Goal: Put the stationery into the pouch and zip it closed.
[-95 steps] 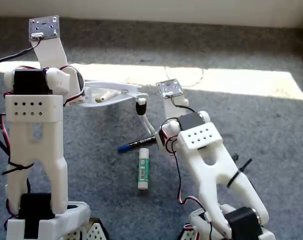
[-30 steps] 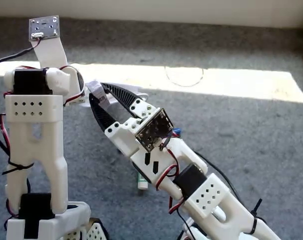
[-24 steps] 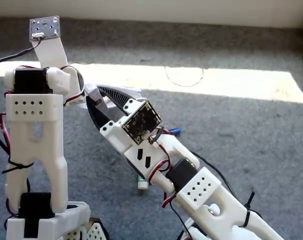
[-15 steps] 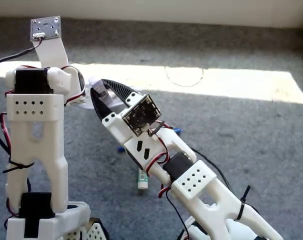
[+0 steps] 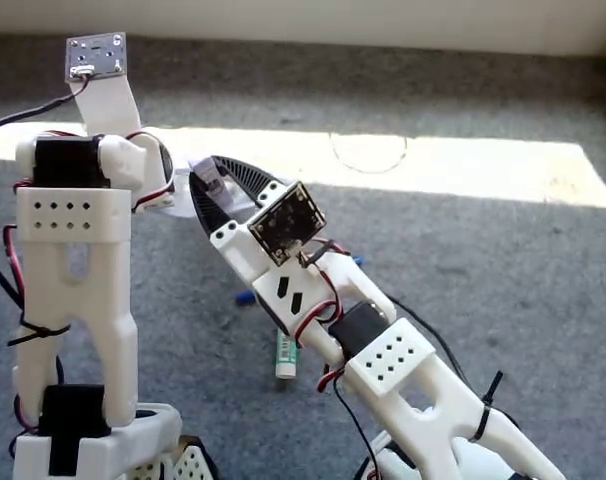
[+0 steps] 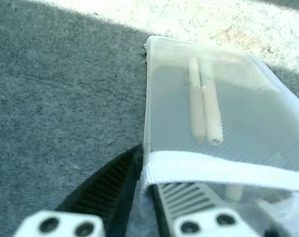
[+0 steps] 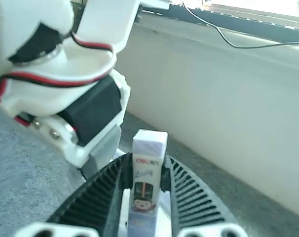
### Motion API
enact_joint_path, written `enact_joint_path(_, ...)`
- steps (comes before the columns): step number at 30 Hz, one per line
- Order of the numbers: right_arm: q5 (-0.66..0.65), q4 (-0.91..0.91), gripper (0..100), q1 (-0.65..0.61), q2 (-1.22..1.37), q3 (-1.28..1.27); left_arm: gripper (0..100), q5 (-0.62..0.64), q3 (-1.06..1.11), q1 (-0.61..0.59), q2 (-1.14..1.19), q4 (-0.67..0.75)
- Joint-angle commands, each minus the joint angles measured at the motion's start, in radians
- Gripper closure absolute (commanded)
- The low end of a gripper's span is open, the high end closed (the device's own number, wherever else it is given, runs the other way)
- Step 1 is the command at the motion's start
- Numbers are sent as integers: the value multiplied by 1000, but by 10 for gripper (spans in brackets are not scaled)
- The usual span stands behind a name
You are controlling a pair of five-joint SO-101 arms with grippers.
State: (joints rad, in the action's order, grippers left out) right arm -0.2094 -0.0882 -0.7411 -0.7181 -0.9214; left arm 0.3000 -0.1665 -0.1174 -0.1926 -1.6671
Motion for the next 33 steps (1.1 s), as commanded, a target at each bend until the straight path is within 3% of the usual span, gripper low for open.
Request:
enact_joint_path(1, -11, 134, 957, 19, -18, 19, 992, -8, 4, -12, -2, 20)
enact_joint_path(9, -89, 242, 957, 19, -91, 28, 992, -8, 1, -13, -1, 21)
enact_joint_path(16, -81, 298, 912, 24, -130, 28, 992, -8, -1, -12, -1, 21)
enact_joint_path(25, -81, 311, 923, 25, -134, 24, 992, -8, 1, -13, -1, 21)
enact_joint_path(33, -86, 478, 923, 27, -182, 94, 992, -8, -1, -13, 1, 21)
